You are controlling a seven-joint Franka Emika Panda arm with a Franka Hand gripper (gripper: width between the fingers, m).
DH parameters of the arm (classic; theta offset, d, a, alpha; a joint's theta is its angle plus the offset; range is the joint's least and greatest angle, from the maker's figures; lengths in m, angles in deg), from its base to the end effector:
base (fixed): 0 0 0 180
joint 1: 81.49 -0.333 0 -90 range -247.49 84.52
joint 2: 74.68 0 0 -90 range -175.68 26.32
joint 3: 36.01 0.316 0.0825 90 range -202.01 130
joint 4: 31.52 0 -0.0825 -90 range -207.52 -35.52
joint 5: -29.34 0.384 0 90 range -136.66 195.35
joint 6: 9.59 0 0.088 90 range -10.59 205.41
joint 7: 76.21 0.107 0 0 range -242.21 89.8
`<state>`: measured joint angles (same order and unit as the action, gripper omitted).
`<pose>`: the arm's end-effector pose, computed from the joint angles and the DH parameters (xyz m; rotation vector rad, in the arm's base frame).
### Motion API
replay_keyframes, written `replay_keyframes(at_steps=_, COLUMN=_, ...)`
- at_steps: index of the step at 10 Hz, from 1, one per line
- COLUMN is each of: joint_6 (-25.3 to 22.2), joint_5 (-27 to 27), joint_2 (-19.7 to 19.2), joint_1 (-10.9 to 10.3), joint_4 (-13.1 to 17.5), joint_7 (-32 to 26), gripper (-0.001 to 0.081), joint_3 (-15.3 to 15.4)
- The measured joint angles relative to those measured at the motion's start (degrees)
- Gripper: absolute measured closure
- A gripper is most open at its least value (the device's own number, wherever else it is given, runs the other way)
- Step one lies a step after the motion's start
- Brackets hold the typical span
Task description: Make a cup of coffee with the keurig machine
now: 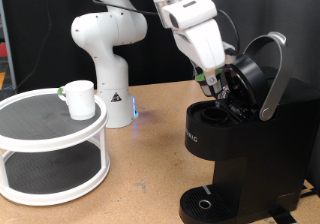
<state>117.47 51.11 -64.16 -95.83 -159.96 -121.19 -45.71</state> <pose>0.5042 0.0504 0.4612 -2.6875 -0.9190 -0.3780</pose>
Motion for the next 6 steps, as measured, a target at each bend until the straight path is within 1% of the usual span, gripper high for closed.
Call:
replay_keyframes(at_steps=3, joint_6=0.7, joint_5=-1.8, joint_2=-0.3, joint_1=0.0, joint_4=-1.4, joint_7=1.5, gripper=0.0325, joint_3=1.6)
replay_keyframes(at_steps=6, joint_6=1.1, joint_5=-3.3, joint_2=-0.3, joint_1=0.0, joint_4=-2.8, joint_7=2.5, gripper=0.0325, joint_3=2.4)
